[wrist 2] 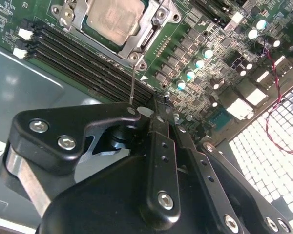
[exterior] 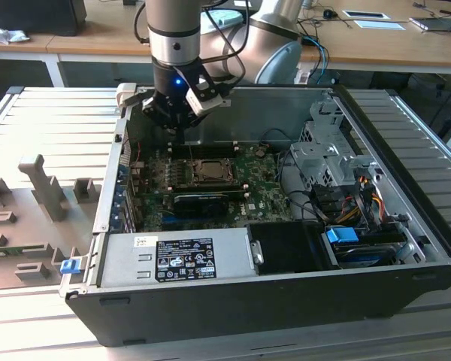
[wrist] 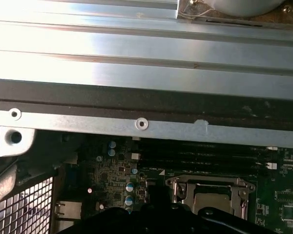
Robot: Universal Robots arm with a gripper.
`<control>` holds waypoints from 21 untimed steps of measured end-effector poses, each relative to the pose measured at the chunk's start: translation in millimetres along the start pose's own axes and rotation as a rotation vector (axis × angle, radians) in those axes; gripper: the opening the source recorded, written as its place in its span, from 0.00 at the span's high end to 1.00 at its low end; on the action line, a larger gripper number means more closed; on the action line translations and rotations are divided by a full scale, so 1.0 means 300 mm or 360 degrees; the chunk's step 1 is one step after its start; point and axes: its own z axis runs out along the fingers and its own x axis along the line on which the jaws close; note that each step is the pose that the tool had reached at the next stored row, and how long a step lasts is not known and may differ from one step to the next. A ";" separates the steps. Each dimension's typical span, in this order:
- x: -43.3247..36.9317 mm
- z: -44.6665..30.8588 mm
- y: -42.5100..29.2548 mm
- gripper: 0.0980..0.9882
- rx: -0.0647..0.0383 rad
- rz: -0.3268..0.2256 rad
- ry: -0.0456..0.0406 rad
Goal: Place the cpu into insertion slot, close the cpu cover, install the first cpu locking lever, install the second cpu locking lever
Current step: 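Install the first cpu locking lever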
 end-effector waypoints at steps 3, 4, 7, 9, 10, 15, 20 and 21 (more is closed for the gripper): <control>-0.003 0.000 0.000 0.99 0.0000 0.0000 0.0000; -0.004 0.000 0.000 0.99 0.0000 0.0000 0.0000; -0.007 0.000 0.000 0.99 0.0000 0.0000 0.0000; -0.010 0.000 -0.001 0.99 0.0000 0.0000 0.0000; -0.011 0.000 -0.001 0.99 0.0000 0.0000 0.0000; -0.032 0.000 -0.002 0.99 0.0000 0.0000 0.0000; -0.069 0.000 -0.004 0.99 0.0000 0.0000 0.0000; -0.076 0.000 -0.005 0.99 0.0000 0.0000 0.0000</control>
